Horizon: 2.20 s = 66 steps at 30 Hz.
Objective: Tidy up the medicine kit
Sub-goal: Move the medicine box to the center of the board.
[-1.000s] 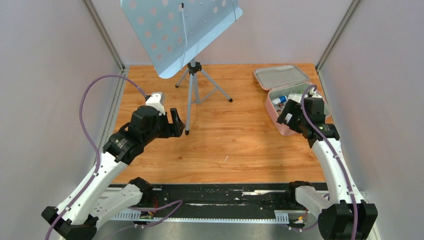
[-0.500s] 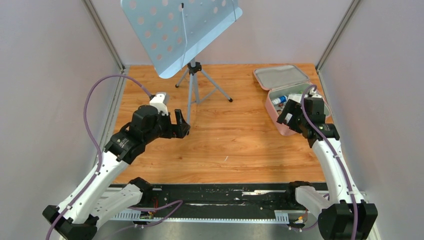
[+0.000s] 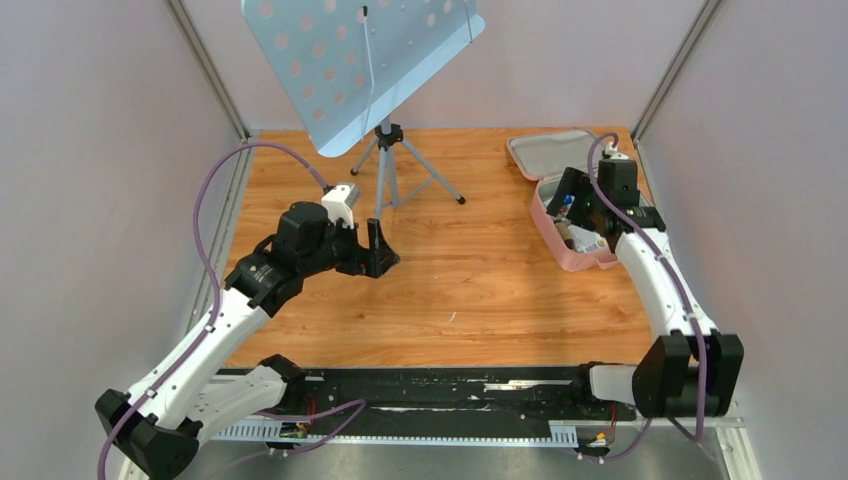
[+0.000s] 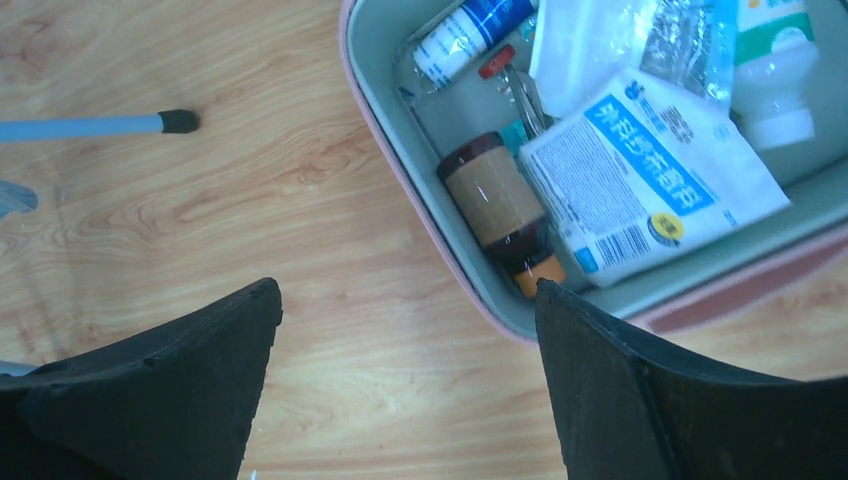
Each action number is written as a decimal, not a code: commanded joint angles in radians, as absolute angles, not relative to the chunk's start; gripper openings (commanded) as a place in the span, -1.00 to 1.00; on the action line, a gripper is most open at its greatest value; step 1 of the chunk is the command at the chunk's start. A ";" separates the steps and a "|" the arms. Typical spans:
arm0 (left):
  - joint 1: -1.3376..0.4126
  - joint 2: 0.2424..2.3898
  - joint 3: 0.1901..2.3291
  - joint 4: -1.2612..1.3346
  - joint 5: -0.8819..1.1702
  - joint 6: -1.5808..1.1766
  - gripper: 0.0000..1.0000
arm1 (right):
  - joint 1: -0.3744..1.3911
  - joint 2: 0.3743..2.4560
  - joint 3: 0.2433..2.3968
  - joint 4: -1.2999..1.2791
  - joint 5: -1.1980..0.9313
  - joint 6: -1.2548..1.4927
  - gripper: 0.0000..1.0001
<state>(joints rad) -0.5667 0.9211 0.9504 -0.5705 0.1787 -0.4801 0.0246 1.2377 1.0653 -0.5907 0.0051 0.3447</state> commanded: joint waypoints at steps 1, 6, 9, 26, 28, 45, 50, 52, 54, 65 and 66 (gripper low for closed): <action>-0.561 0.896 0.968 -0.541 0.183 -0.463 1.00 | 0.023 1.379 1.142 -0.504 -0.033 0.281 0.87; -0.560 0.881 0.962 -0.554 0.165 -0.463 1.00 | 0.023 1.523 1.138 -0.476 -0.095 0.288 0.77; -0.560 0.877 0.960 -0.561 0.159 -0.463 1.00 | 0.025 1.554 1.113 -0.459 -0.131 0.293 0.71; -0.561 0.873 0.943 -0.554 0.159 -0.466 1.00 | 0.255 1.467 1.004 -0.497 -0.192 0.327 0.19; -0.561 0.870 0.943 -0.560 0.156 -0.464 1.00 | 0.297 1.466 1.003 -0.505 -0.188 0.343 0.07; -0.561 0.852 0.938 -0.576 0.142 -0.464 1.00 | 0.507 1.451 0.988 -0.540 -0.158 0.422 -0.97; -0.561 0.850 0.936 -0.580 0.140 -0.465 1.00 | 0.575 1.448 0.977 -0.554 -0.150 0.453 -1.00; -0.561 0.850 0.936 -0.582 0.139 -0.463 1.00 | 0.600 1.441 0.970 -0.559 -0.145 0.471 -1.00; -0.561 0.849 0.936 -0.584 0.139 -0.464 1.00 | 0.618 1.427 0.962 -0.562 -0.143 0.487 -1.00; -0.560 0.866 0.928 -0.572 0.146 -0.462 1.00 | 0.633 1.369 1.038 -0.588 -0.016 0.471 0.25; -0.561 0.870 0.926 -0.571 0.146 -0.463 1.00 | 0.628 1.368 1.055 -0.591 -0.004 0.460 0.37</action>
<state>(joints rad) -0.5663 0.8654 0.9360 -0.5877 0.1478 -0.4805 0.6281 1.4086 0.9691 -0.5934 -0.0750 0.4728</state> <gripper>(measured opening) 0.999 0.545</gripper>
